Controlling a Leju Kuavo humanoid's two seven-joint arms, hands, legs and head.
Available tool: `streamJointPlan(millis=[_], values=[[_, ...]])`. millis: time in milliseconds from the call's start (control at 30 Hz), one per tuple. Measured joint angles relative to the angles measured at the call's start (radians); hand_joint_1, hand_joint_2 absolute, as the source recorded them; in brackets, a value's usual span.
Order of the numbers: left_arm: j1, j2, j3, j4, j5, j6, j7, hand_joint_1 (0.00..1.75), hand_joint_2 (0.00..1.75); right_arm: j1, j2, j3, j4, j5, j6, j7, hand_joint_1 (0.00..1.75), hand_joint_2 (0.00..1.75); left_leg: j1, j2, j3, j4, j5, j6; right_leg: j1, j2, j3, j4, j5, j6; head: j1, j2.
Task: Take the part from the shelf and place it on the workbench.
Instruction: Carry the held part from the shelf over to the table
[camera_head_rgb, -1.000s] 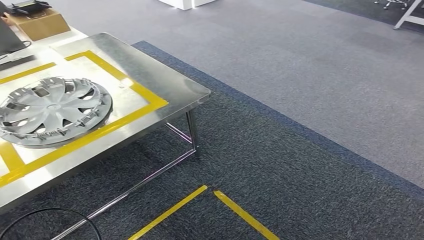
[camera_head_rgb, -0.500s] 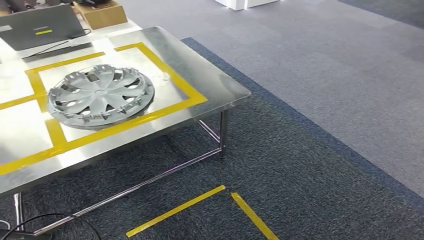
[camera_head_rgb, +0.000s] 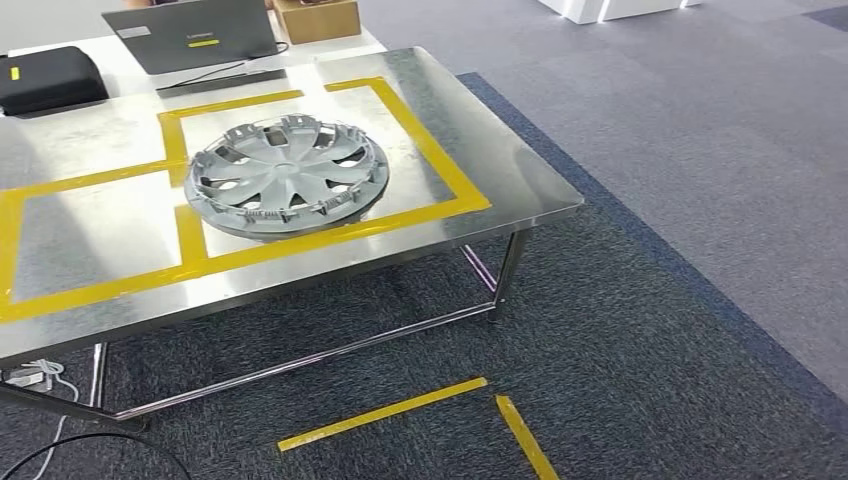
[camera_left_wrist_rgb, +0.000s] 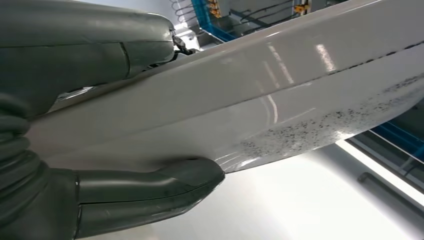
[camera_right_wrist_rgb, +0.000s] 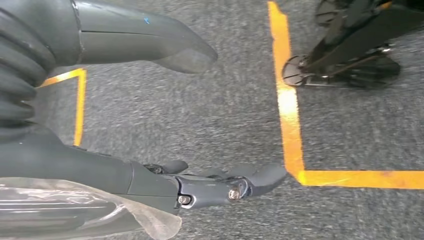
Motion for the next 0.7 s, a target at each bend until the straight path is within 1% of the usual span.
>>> streamJointPlan(millis=[33, 67, 133, 167, 200, 267, 333, 367, 400, 433, 467, 500, 533, 567, 600, 633, 667, 700], values=[[0.002, 0.0, 0.0, 0.001, 0.003, 0.0, 0.0, 1.75, 1.75, 0.0, 0.002, -0.001, 0.0, 0.002, 0.002, -0.01, 0.0, 1.75, 0.002, -0.003, -0.004, 0.002, 0.001, -0.005, 0.0, -0.015, 0.001, 0.0, 0.002, -0.006, 0.0, 0.0], [0.005, 0.0, 0.0, 0.002, 0.005, 0.0, 0.0, 1.75, 1.75, 0.0, 0.003, -0.002, 0.0, 0.003, 0.004, -0.019, 0.0, 1.75, 0.001, 0.013, -0.01, 0.012, -0.006, -0.01, 0.0, -0.029, 0.002, -0.001, 0.004, -0.013, -0.002, 0.0], [0.007, 0.0, -0.001, 0.004, 0.0, 0.0, 0.0, 1.75, 1.75, 0.0, 0.006, -0.003, 0.0, 0.004, 0.008, -0.032, 0.0, 1.75, -0.001, 0.07, -0.033, 0.064, -0.041, -0.019, 0.0, -0.056, 0.004, -0.005, 0.005, -0.026, -0.008, 0.0], [0.007, 0.0, -0.002, 0.005, -0.004, 0.0, 0.0, 1.75, 1.75, 0.001, 0.006, -0.003, 0.0, 0.005, 0.009, -0.035, 0.0, 1.75, -0.003, 0.094, -0.044, 0.087, -0.056, -0.022, 0.001, -0.063, 0.005, -0.005, 0.004, -0.029, -0.011, 0.0], [0.007, 0.0, -0.002, 0.005, -0.007, 0.0, 0.0, 1.75, 1.75, 0.001, 0.006, -0.003, 0.0, 0.005, 0.01, -0.036, 0.0, 1.75, -0.002, 0.101, -0.052, 0.102, -0.065, -0.023, 0.001, -0.067, 0.005, -0.005, 0.003, -0.031, -0.012, 0.0], [0.006, 0.0, -0.002, 0.005, -0.007, 0.0, 0.0, 1.75, 1.75, 0.001, 0.006, -0.003, 0.0, 0.005, 0.01, -0.037, 0.0, 1.75, -0.002, 0.102, -0.054, 0.107, -0.068, -0.023, 0.001, -0.069, 0.005, -0.005, 0.003, -0.031, -0.012, 0.0], [0.005, 0.0, -0.004, 0.006, -0.012, 0.0, 0.0, 1.75, 1.75, 0.002, 0.006, -0.003, 0.0, 0.006, 0.012, -0.038, 0.0, 1.75, -0.001, 0.106, -0.064, 0.13, -0.08, -0.024, 0.002, -0.074, 0.005, -0.005, 0.003, -0.032, -0.012, 0.0], [0.005, 0.0, -0.011, 0.011, -0.02, 0.0, 0.0, 1.75, 1.75, 0.003, 0.006, -0.003, 0.0, 0.009, 0.017, -0.037, 0.0, 1.75, 0.0, 0.111, -0.088, 0.182, -0.098, -0.026, 0.003, -0.089, 0.006, -0.004, 0.002, -0.033, -0.012, 0.0], [0.005, 0.0, -0.02, 0.016, -0.025, 0.0, 0.0, 1.75, 1.75, 0.002, 0.006, -0.003, 0.001, 0.012, 0.024, -0.033, 0.0, 1.75, 0.001, 0.117, -0.093, 0.198, -0.092, -0.026, 0.004, -0.112, 0.009, -0.004, -0.001, -0.034, -0.011, 0.0], [0.006, 0.0, -0.032, 0.022, -0.03, 0.0, 0.001, 1.75, 1.75, 0.0, 0.008, -0.003, 0.001, 0.015, 0.033, -0.026, 0.0, 1.75, 0.002, 0.13, -0.083, 0.185, -0.073, -0.025, 0.005, -0.138, 0.014, -0.004, -0.005, -0.033, -0.012, 0.0], [0.007, 0.0, -0.045, 0.028, -0.033, 0.0, 0.002, 1.75, 1.75, -0.002, 0.01, -0.003, 0.002, 0.018, 0.047, -0.016, 0.0, 1.75, 0.0, 0.153, -0.061, 0.149, -0.05, -0.021, 0.006, -0.164, 0.018, -0.004, -0.01, -0.031, -0.012, 0.0], [0.006, 0.0, -0.055, 0.031, -0.032, 0.0, 0.002, 1.75, 1.75, -0.003, 0.012, -0.003, 0.002, 0.019, 0.062, -0.006, 0.0, 1.75, -0.004, 0.175, -0.021, 0.071, -0.019, -0.015, 0.009, -0.181, 0.021, -0.003, -0.015, -0.026, -0.012, 0.0], [0.006, 0.0, -0.065, 0.034, -0.033, -0.001, 0.003, 1.75, 1.75, -0.004, 0.014, -0.003, 0.003, 0.019, 0.08, 0.0, 0.0, 1.75, -0.008, 0.192, 0.0, 0.028, -0.011, -0.01, 0.011, -0.192, 0.021, -0.003, -0.019, -0.02, -0.012, 0.0], [0.006, 0.0, -0.074, 0.037, -0.035, -0.001, 0.002, 1.75, 1.75, -0.005, 0.016, -0.004, 0.003, 0.021, 0.097, 0.006, 0.0, 1.75, -0.012, 0.199, 0.007, 0.01, -0.014, -0.005, 0.013, -0.203, 0.021, -0.003, -0.023, -0.014, -0.012, 0.0], [0.007, 0.0, -0.081, 0.038, -0.035, -0.001, 0.001, 1.75, 1.75, -0.007, 0.018, -0.004, 0.004, 0.024, 0.108, 0.01, 0.0, 1.75, -0.014, 0.19, 0.007, 0.005, -0.017, -0.001, 0.015, -0.215, 0.026, -0.004, -0.026, -0.009, -0.012, 0.0], [0.01, 0.0, -0.085, 0.039, -0.035, 0.0, 0.0, 1.75, 1.75, -0.009, 0.02, -0.003, 0.004, 0.028, 0.114, 0.013, 0.0, 1.75, -0.012, 0.179, 0.006, 0.004, -0.014, 0.004, 0.014, -0.222, 0.031, -0.005, -0.028, -0.004, -0.012, 0.0], [0.013, 0.0, -0.087, 0.039, -0.037, 0.0, 0.0, 1.75, 1.75, -0.013, 0.022, -0.003, 0.004, 0.031, 0.116, 0.016, 0.0, 1.75, -0.01, 0.169, 0.007, 0.0, -0.012, 0.01, 0.012, -0.21, 0.034, -0.001, -0.034, 0.001, -0.01, 0.0], [0.015, 0.0, -0.088, 0.039, -0.042, 0.0, 0.0, 1.75, 1.75, -0.016, 0.026, -0.003, 0.004, 0.034, 0.117, 0.019, 0.0, 1.75, -0.007, 0.159, 0.007, -0.003, -0.008, 0.015, 0.01, -0.186, 0.028, 0.02, -0.049, 0.006, -0.008, 0.0]])
